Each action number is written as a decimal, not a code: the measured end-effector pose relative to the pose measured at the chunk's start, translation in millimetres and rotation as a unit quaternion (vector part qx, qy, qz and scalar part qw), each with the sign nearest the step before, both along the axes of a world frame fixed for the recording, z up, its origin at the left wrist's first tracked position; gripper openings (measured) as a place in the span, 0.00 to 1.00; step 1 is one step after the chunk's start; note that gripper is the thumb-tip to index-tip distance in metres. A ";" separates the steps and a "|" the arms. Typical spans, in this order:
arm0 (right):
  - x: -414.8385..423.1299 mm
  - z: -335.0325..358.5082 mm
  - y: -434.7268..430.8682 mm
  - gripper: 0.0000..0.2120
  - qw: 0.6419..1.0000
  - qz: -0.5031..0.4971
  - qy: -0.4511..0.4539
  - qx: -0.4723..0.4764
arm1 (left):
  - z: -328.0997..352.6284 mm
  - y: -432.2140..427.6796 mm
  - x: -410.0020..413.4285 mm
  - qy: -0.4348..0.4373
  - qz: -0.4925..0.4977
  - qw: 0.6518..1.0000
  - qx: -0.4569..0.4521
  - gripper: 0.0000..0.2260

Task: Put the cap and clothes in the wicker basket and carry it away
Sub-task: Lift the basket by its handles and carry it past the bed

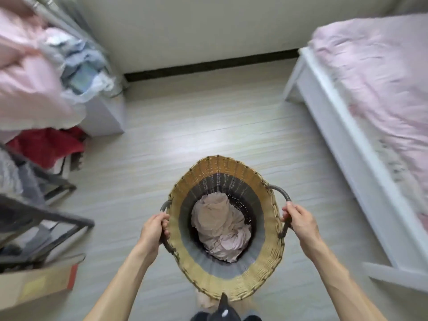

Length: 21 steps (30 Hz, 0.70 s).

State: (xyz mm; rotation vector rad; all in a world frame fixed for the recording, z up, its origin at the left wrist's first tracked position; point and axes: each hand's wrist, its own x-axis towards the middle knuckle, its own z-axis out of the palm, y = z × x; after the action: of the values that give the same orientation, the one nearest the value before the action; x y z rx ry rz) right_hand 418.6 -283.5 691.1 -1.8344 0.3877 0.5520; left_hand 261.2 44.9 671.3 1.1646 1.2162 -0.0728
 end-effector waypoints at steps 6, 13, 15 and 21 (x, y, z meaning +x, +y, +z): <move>-114.8 123.9 -155.0 0.14 0.974 -0.205 -0.080 0.058 | 112.0 -123.3 50.1 -0.108 -0.157 0.981 -0.034 0.12; -218.8 202.9 -306.9 0.17 0.870 -0.439 -0.181 0.132 | 195.3 -319.8 105.1 -0.171 -0.351 0.917 -0.081 0.13; -239.6 214.7 -352.6 0.18 0.837 -0.486 -0.211 0.136 | 207.8 -385.6 114.2 -0.182 -0.396 0.896 -0.090 0.13; -305.9 220.9 -494.5 0.14 0.777 -0.571 -0.250 0.092 | 217.2 -600.6 104.0 -0.196 -0.517 0.831 -0.064 0.15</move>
State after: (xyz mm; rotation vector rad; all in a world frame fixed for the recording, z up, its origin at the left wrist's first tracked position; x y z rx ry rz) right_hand 112.7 -778.0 912.0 -1.1624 0.9216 -0.7103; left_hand 365.2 -555.7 888.5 1.5082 0.1080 -0.6851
